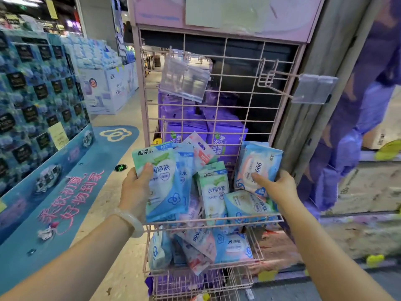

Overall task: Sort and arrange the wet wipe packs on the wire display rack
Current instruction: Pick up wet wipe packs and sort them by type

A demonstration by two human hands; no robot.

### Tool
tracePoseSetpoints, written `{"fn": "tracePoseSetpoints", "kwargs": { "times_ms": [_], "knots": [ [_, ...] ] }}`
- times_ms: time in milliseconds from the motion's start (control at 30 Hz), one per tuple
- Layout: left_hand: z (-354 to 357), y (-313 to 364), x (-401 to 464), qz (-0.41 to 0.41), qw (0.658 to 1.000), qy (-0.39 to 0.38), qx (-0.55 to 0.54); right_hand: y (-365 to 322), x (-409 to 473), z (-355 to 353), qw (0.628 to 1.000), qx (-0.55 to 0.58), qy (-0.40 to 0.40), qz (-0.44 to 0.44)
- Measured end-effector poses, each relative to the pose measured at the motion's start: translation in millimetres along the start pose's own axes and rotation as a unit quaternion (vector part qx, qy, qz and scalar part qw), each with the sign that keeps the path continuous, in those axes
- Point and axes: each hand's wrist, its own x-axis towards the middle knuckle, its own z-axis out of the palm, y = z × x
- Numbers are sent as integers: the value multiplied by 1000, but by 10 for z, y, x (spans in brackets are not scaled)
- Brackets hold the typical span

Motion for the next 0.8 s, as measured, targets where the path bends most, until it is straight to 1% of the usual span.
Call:
{"fn": "tracePoseSetpoints", "kwargs": {
  "times_ms": [133,200,300,367,433,500,567,700,800],
  "knots": [
    [-47,-3,4,-6,1000,-22,16,38,12,29,999,13,18,-24],
    [-54,12,-20,5,999,-33,40,27,-42,23,997,75,14,-33],
    [-73,-5,-59,12,997,-41,57,-70,-179,-36,971,233,-53,21],
    [-103,-20,-70,-5,998,-36,52,-78,-292,-121,949,284,-127,57],
    [-136,-12,-58,-37,998,-39,29,-16,-456,-208,926,309,-206,73],
    [-152,12,-55,-64,997,-45,21,122,-640,-294,910,303,-269,82],
    [-153,39,-57,-76,996,-49,7,280,-805,-368,906,273,-312,87],
    [-99,76,-73,-113,986,-82,-89,673,-1085,-431,901,224,-343,140],
    [-95,50,-52,-121,986,-79,-84,1032,-1248,-427,891,187,-360,205]
  ]
}}
